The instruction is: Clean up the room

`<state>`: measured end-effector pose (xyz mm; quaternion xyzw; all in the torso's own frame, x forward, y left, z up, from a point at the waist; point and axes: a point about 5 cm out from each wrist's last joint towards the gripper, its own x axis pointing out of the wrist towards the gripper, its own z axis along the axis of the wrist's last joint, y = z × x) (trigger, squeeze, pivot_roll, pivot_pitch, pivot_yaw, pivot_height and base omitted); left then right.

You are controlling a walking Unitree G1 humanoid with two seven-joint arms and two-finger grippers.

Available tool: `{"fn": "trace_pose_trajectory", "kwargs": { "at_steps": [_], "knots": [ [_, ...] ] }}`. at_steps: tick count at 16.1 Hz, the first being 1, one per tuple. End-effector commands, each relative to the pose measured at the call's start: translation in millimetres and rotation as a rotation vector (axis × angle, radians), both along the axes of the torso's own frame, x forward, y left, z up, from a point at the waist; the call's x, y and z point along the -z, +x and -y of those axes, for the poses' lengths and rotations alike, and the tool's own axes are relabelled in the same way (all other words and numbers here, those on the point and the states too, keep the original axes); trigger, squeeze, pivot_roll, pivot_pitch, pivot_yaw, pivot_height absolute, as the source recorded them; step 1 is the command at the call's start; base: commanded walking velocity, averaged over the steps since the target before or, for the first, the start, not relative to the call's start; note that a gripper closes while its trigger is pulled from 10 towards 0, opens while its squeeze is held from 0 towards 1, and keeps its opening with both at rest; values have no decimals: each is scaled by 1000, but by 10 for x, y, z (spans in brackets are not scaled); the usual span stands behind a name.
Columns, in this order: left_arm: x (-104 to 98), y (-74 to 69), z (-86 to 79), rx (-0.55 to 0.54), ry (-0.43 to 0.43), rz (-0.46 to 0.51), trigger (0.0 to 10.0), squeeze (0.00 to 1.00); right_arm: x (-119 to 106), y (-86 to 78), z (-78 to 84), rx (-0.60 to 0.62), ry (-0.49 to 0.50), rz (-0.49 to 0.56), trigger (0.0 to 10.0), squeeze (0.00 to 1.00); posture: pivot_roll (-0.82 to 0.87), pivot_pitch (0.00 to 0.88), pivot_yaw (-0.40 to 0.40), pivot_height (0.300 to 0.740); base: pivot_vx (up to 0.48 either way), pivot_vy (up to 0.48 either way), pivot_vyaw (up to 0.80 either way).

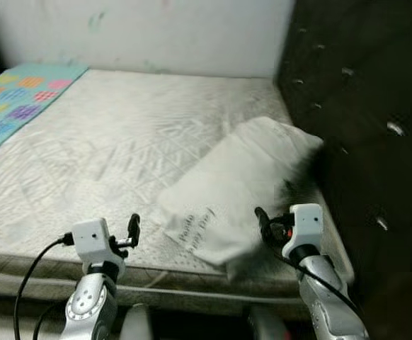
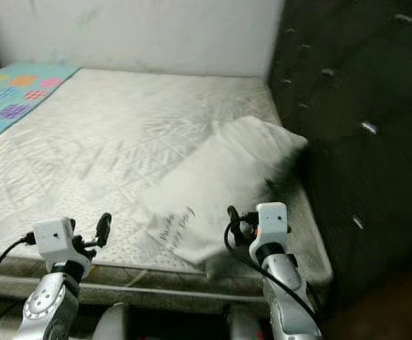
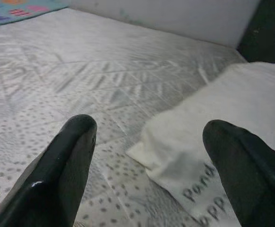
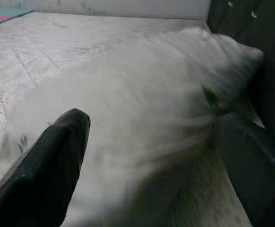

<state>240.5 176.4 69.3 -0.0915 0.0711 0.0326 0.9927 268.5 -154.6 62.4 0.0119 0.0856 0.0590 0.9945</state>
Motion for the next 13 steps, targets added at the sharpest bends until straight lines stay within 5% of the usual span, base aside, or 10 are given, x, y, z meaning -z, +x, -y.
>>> {"fn": "trace_pose_trajectory", "kwargs": {
  "at_steps": [1, 13],
  "knots": [
    [17, -18, -6, -16, 4, -11, 10000, 0, -49, 41, -17, -22, -6, 17, 10000, 0, -62, 0, -17, 607, 0, 0, 0],
    [37, -29, -18, -7, -6, -24, 10000, 0, -57, 42, -113, -114, -18, 23, 10000, 0, -58, 0, -21, 607, 0, 0, 45]
  ]
}}
